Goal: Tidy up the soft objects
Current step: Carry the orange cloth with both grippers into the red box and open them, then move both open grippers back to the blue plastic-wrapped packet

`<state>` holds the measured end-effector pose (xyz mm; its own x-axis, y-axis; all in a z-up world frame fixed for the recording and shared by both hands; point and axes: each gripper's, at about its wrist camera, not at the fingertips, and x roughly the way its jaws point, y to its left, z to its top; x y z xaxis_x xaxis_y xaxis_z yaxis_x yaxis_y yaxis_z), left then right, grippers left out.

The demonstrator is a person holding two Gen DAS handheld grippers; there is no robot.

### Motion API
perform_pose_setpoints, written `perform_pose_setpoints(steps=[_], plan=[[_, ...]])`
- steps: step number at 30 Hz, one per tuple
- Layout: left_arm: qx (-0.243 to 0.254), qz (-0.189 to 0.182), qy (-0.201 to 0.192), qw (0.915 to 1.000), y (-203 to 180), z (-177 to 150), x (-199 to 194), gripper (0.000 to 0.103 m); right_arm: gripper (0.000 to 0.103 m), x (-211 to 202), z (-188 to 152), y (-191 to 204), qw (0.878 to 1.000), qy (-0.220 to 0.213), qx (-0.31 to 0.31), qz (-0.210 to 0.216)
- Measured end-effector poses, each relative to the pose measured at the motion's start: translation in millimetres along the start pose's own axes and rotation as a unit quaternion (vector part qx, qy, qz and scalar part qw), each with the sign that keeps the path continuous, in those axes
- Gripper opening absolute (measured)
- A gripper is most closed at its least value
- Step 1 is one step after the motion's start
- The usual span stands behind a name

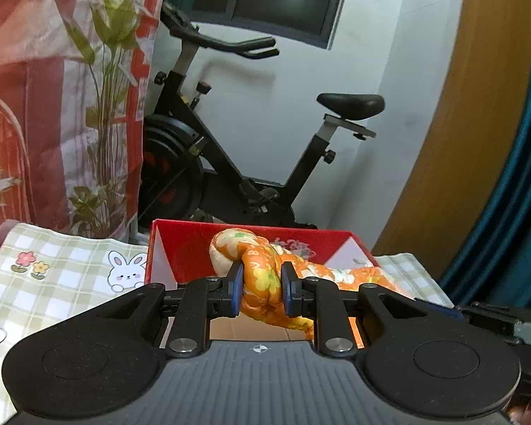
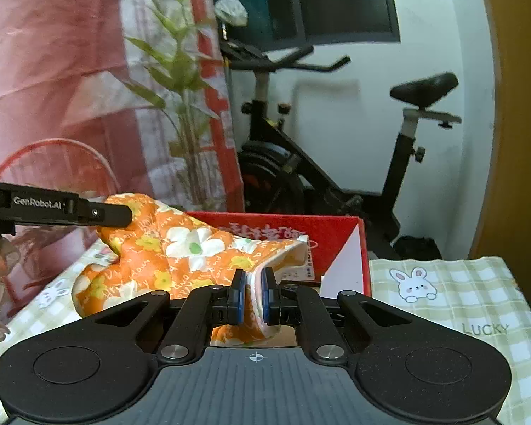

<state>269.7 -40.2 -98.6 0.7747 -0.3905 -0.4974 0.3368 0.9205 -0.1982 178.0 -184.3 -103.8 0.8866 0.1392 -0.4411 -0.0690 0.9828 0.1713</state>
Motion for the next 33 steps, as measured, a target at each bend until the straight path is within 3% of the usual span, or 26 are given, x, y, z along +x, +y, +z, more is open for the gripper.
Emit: perform_pose_setpoints(steps=[8, 16, 18, 22, 33], plan=[[-0.009, 0.010, 0.029, 0.9995, 15.0, 3.2, 49.2, 0.023, 0.009, 65.3, -1.3, -17.7, 0.999, 0.044, 0.006, -0.019], [0.002, 0.020, 0.062, 0.9979, 21.4, -8.7, 72.3, 0.023, 0.009, 96.4, -15.5, -20.1, 0.996, 0.082, 0.008, -0.026], [0.006, 0.021, 0.069, 0.9973, 22.6, -11.8, 75.1, 0.024, 0.010, 97.4, -18.9, -20.2, 0.996, 0.086, 0.005, -0.029], [0.016, 0.017, 0.082, 0.9964, 22.9, -14.2, 77.4, 0.053, 0.022, 95.2, -22.9, -16.8, 0.995, 0.082, -0.003, -0.050], [0.023, 0.021, 0.089, 0.9956, 18.4, -17.1, 32.7, 0.055, 0.026, 50.9, -19.6, 3.2, 0.998, 0.051, 0.005, -0.029]])
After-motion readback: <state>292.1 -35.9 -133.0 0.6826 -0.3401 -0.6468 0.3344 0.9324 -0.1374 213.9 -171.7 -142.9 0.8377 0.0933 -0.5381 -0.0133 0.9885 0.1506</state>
